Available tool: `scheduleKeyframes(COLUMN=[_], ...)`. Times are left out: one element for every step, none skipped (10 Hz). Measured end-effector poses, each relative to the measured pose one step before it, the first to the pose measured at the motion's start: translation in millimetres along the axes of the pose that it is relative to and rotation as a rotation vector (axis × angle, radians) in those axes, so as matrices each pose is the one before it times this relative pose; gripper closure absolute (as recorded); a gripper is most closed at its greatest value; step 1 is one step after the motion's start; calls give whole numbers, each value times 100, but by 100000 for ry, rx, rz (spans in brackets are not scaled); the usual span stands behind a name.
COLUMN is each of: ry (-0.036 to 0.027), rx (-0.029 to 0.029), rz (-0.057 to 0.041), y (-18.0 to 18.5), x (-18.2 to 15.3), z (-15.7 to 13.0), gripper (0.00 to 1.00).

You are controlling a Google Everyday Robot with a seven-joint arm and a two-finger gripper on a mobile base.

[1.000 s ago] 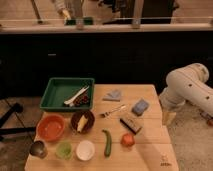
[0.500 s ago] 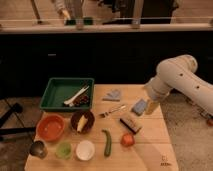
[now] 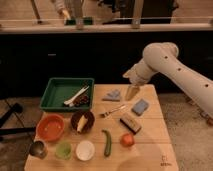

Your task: Place towel in paper cup

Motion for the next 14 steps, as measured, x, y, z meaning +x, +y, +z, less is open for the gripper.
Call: scheduleKeyframes(ry=[694,44,-151,-14,44,147,657,1714,1165,2335,1536,3246,3197,3699], rx=[64,85,-141,50,35,188,700,664,166,216,285,1765,2403,3342], rz=[224,79,-348,69,159,134,42,-34,42,81,342,1489,3343,5333], y=[31,2,-45,6,28,62,71,234,278,655,456,632,567,388], x=[403,52,-236,32,101,164,-110,-42,24,210,253,561,726,873], z=[-83,-70,117,-23,-39,32,196,684,703,1895,1273,1702,1415,1026], gripper=[20,20,20,20,20,20,20,20,20,20,20,20,20,20])
